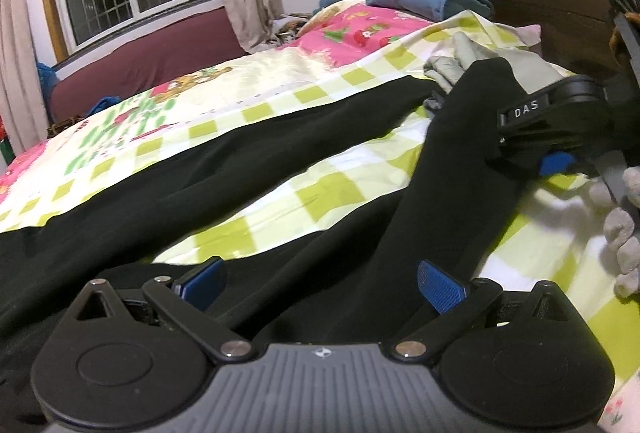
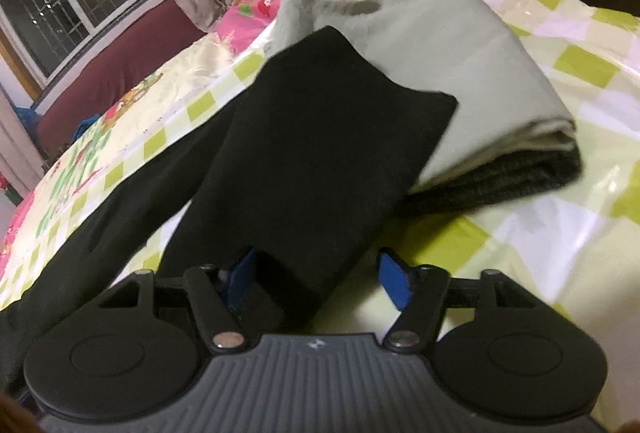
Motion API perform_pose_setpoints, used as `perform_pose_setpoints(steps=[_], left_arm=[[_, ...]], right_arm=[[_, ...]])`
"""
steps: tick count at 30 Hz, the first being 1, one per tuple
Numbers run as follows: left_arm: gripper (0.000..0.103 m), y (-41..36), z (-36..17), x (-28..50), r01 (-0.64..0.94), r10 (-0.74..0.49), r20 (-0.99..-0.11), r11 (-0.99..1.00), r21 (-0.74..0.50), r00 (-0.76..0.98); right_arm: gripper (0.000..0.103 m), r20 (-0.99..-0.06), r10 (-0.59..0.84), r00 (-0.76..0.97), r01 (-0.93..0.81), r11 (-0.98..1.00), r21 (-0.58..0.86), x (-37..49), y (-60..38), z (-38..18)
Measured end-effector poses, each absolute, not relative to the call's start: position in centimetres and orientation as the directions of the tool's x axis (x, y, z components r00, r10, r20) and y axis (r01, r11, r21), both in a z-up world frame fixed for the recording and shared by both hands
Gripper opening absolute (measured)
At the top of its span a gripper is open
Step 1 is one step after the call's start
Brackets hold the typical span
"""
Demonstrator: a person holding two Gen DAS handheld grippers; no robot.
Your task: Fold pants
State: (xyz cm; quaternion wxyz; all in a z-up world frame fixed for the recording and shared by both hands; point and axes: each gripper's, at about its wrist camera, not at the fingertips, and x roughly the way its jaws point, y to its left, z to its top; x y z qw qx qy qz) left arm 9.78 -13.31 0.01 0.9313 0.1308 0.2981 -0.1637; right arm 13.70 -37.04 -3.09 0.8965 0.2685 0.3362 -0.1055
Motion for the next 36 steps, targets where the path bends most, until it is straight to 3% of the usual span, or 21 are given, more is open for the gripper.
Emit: perform_pose_setpoints(steps=[3, 6, 17, 19, 27, 29, 32, 36], left_arm=[[0.103, -14.3, 0.0, 10.1, 0.397, -0.234, -0.599, 0.905, 0.154, 0.766], [0.103, -15.2, -0.1, 10.3, 0.408, -0.236, -0.601, 0.898, 0.166, 0.764], [0.103, -17.6, 0.1, 10.5, 0.433, -0.236, -0.597, 0.877, 0.208, 0.766], [0.103, -17.9, 0.3, 10.5, 0.434, -0.236, -0.594, 0.875, 0.215, 0.769], [0.103, -18.6, 1.8, 8.8, 0.457, -0.278, -0.543, 0.86, 0.227, 0.792], [0.103, -18.7, 1.4, 8.4, 0.472, -0.282, -0.547, 0.848, 0.242, 0.788], [0.103, -18.2, 0.5, 7.9, 0.489, -0.278, -0.574, 0.835, 0.252, 0.77], [0.103, -15.4, 0.0, 7.0, 0.482, -0.254, -0.571, 0.827, 0.291, 0.781]], right_arm=[[0.016, -0.648, -0.003, 0.762, 0.363, 0.831, 0.423, 14.1, -37.7, -2.8], [0.01, -0.636, 0.014, 0.772, 0.349, 0.826, 0.443, 14.1, -38.2, -2.6], [0.012, -0.634, 0.044, 0.772, 0.333, 0.822, 0.462, 15.3, -38.7, -2.9], [0.005, -0.61, 0.042, 0.791, 0.315, 0.828, 0.465, 14.6, -38.8, -2.1], [0.004, -0.454, -0.022, 0.891, 0.25, 0.858, 0.449, 6.6, -39.2, 3.7], [0.004, -0.494, -0.055, 0.868, 0.293, 0.859, 0.419, 5.1, -39.4, 2.6], [0.011, -0.658, -0.127, 0.742, 0.43, 0.843, 0.322, 5.3, -40.4, -1.3], [0.011, -0.668, -0.149, 0.729, 0.486, 0.8, 0.353, 3.8, -41.3, -1.7]])
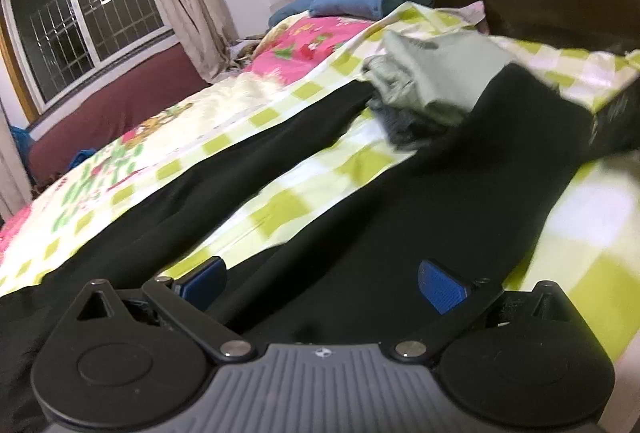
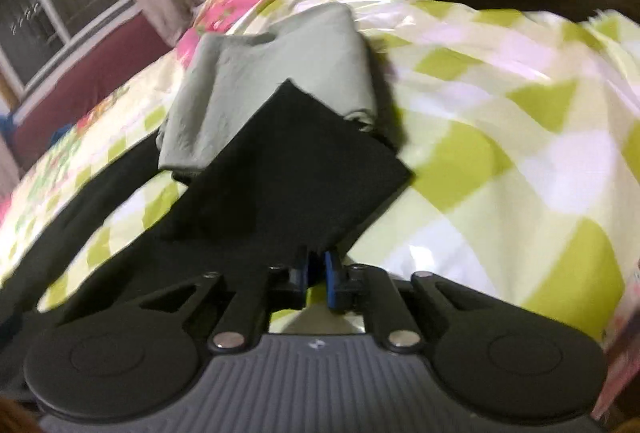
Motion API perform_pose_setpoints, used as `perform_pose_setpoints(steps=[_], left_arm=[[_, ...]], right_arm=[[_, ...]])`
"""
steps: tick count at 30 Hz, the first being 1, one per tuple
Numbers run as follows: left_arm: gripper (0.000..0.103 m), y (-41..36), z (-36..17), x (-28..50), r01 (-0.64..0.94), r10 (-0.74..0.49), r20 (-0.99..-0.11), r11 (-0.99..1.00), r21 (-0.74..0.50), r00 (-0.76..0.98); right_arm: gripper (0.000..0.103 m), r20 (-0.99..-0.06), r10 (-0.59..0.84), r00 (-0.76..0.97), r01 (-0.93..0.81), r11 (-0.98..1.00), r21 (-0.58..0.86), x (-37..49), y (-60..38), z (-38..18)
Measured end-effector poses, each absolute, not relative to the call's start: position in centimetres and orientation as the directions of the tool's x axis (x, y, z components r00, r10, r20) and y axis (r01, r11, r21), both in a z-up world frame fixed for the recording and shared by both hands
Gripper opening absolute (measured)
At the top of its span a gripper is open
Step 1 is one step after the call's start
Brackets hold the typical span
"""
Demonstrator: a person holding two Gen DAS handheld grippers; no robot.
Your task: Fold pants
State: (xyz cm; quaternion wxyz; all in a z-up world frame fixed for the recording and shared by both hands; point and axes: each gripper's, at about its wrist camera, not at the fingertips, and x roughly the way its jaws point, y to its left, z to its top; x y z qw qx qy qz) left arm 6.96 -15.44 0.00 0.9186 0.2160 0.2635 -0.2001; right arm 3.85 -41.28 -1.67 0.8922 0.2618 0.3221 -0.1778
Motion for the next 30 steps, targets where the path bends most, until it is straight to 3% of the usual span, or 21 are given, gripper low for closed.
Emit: perform_pose_setpoints(steps=[2, 6, 9, 12, 19, 23, 27, 30], left_arm=[[0.103, -13.4, 0.0, 6.9, 0.458, -0.23, -0.57, 0.838, 0.295, 0.789], [0.103, -6.9, 0.8, 7.0, 0.348, -0.153, -0.556, 0.9, 0.263, 0.817], [0.103, -1.2, 1.0, 7.4, 0.228, -0.053, -0.547, 0.939, 0.257, 0.835], [0.103, 4.7, 1.0, 7.6, 0.099, 0.063, -0.537, 0.959, 0.267, 0.841], [0.103, 19.0, 0.1, 7.9, -0.214, 0.34, -0.528, 0.934, 0.285, 0.778], [0.103, 24.1, -1.3, 8.9, -0.28, 0.409, -0.547, 0.91, 0.306, 0.73], [0.103, 26.7, -3.8, 9.5, -0.254, 0.383, -0.638, 0.923, 0.289, 0.668], [0.103, 27.5, -4.8, 7.7, -0.254, 0.354, -0.651, 0.935, 0.247, 0.672]], right_arm=[[0.017, -0.649, -0.221, 0.728, 0.5, 0.819, 0.282, 3.5, -40.4, -0.2], [0.019, -0.563, -0.262, 0.784, 0.428, 0.885, 0.185, 3.4, -37.3, 3.1], [0.028, -0.54, -0.142, 0.829, 0.273, 0.947, 0.171, 5.5, -32.5, 4.7], [0.028, -0.574, 0.073, 0.815, 0.054, 0.978, 0.201, 8.5, -25.5, 4.4], [0.028, -0.638, 0.528, 0.561, -0.519, 0.825, 0.226, 13.7, -3.7, 1.5], [0.03, -0.676, 0.598, 0.429, -0.679, 0.708, 0.195, 15.7, 6.4, -1.5], [0.034, -0.737, 0.592, 0.327, -0.71, 0.668, 0.221, 16.5, 12.2, -4.9], [0.039, -0.745, 0.607, 0.277, -0.746, 0.625, 0.232, 15.7, 14.1, -5.1]])
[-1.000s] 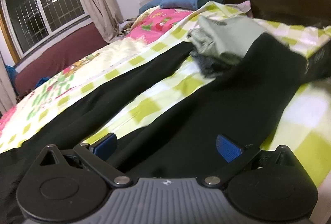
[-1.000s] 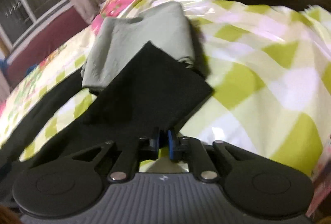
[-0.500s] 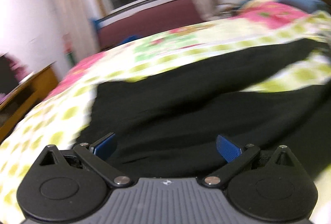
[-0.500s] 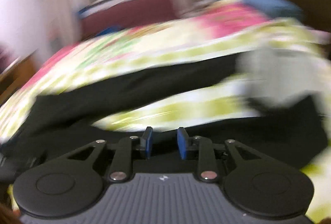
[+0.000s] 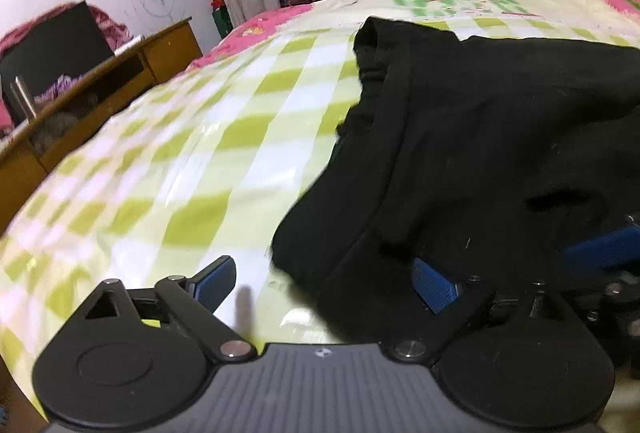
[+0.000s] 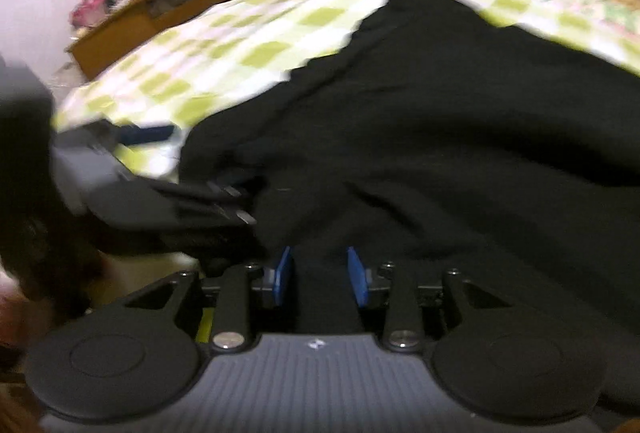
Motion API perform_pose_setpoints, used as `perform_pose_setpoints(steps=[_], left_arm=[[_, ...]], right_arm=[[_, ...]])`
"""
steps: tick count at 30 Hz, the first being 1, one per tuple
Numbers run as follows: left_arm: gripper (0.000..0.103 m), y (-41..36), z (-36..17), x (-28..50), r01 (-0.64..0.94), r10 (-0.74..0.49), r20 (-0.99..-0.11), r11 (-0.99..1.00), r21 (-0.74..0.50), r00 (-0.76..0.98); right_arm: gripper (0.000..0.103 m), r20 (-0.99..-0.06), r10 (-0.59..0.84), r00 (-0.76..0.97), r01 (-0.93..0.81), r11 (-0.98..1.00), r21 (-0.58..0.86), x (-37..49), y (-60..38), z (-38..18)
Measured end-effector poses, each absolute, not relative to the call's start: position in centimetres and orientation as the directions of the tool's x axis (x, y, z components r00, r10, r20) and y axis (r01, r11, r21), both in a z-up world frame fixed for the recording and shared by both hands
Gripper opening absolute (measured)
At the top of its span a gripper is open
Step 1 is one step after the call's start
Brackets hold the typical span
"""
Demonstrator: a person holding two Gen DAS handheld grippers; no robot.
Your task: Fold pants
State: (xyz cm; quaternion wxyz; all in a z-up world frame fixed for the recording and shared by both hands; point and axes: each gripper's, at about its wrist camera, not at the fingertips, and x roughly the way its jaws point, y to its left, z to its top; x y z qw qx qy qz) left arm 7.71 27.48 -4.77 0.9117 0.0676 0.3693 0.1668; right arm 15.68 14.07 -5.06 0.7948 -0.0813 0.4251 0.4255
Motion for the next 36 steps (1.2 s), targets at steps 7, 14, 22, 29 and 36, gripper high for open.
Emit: perform_pose_setpoints(steps=[7, 14, 22, 29, 36], left_arm=[[0.103, 28.6, -3.5, 5.9, -0.272, 0.376, -0.654, 0.927, 0.259, 0.657], [0.103, 27.5, 2.0, 7.0, -0.188, 0.348, -0.536, 0.925, 0.331, 0.769], [0.103, 25.1, 3.2, 21.8, 0.003, 0.198, -0.519, 0.933, 0.361, 0.831], [0.103, 26.1, 1.2, 31.4, 0.1, 0.197, -0.613, 0.904, 0.415, 0.765], [0.103, 28.7, 0.7, 34.3, 0.165, 0.111, -0.73, 0.941, 0.295, 0.675]], right_arm=[[0.041, -0.751, 0.624, 0.219, -0.781, 0.573, 0.249, 15.4, 15.5, -4.1], [0.044, -0.709, 0.656, 0.261, -0.818, 0.54, 0.199, 19.8, 7.9, 1.5], [0.049, -0.723, 0.544, 0.426, -0.773, 0.634, 0.021, 35.4, 2.3, 0.9], [0.055, -0.769, 0.452, 0.451, -0.768, 0.636, -0.076, 43.7, 2.2, -1.0], [0.06, -0.875, 0.395, 0.279, -0.828, 0.561, -0.01, 48.3, 4.2, -3.4]])
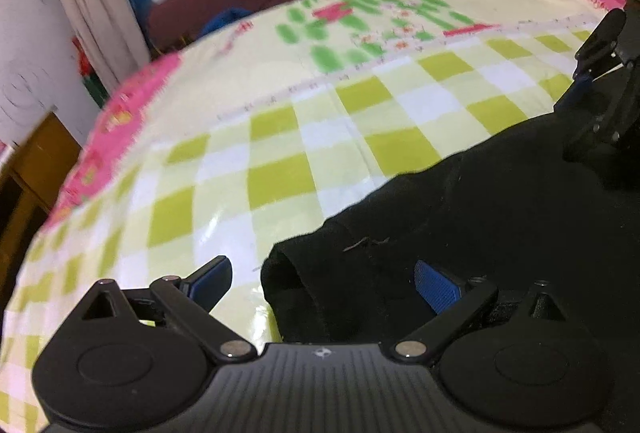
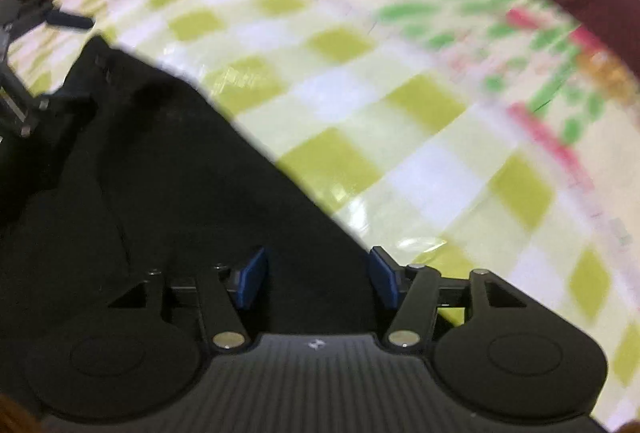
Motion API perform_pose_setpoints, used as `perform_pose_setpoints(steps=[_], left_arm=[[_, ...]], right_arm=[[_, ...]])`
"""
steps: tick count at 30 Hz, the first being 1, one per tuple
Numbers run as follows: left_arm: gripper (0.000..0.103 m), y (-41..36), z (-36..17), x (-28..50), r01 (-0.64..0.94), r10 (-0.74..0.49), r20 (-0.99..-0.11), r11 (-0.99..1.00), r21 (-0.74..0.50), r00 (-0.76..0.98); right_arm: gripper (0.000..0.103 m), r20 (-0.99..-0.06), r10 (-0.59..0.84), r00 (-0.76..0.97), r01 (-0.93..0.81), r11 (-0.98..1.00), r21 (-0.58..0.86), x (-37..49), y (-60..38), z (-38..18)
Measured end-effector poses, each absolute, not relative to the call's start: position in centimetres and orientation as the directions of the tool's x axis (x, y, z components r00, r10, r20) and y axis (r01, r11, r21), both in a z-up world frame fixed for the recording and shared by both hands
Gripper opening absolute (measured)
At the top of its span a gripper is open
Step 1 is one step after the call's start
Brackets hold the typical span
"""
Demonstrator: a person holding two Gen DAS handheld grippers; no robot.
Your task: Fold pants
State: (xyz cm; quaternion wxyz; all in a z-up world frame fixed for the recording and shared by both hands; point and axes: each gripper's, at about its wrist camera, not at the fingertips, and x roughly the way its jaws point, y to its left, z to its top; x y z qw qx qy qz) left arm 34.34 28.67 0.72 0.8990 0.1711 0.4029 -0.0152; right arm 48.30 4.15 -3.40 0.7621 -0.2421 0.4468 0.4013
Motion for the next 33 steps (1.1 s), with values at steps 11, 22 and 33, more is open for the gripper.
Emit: perform_pose_setpoints(steps=[11, 22, 33], left_arm=[[0.05, 29.6, -0.5, 37.1, 0.079, 0.115, -0.777, 0.975, 0.207, 0.618], [0.033, 29.1, 8.1, 25.0, 0.034, 0.057, -0.55, 0.988, 0.153, 0.833], [0.033, 28.3, 0.6, 6.8, -0.043, 0.056, -0.62, 0.998, 0.036, 0.782]], right_arm=[[0.01, -0.861, 0.37, 0.348, -0.772, 0.635, -0.039, 47.7, 4.4, -3.6], [0.002, -0.685, 0.533, 0.496, -0.74, 0.673, -0.013, 36.2, -1.4, 6.5], [0.005, -0.785, 0.475, 0.398, -0.865, 0.479, -0.149, 10.8, -1.3, 1.2]])
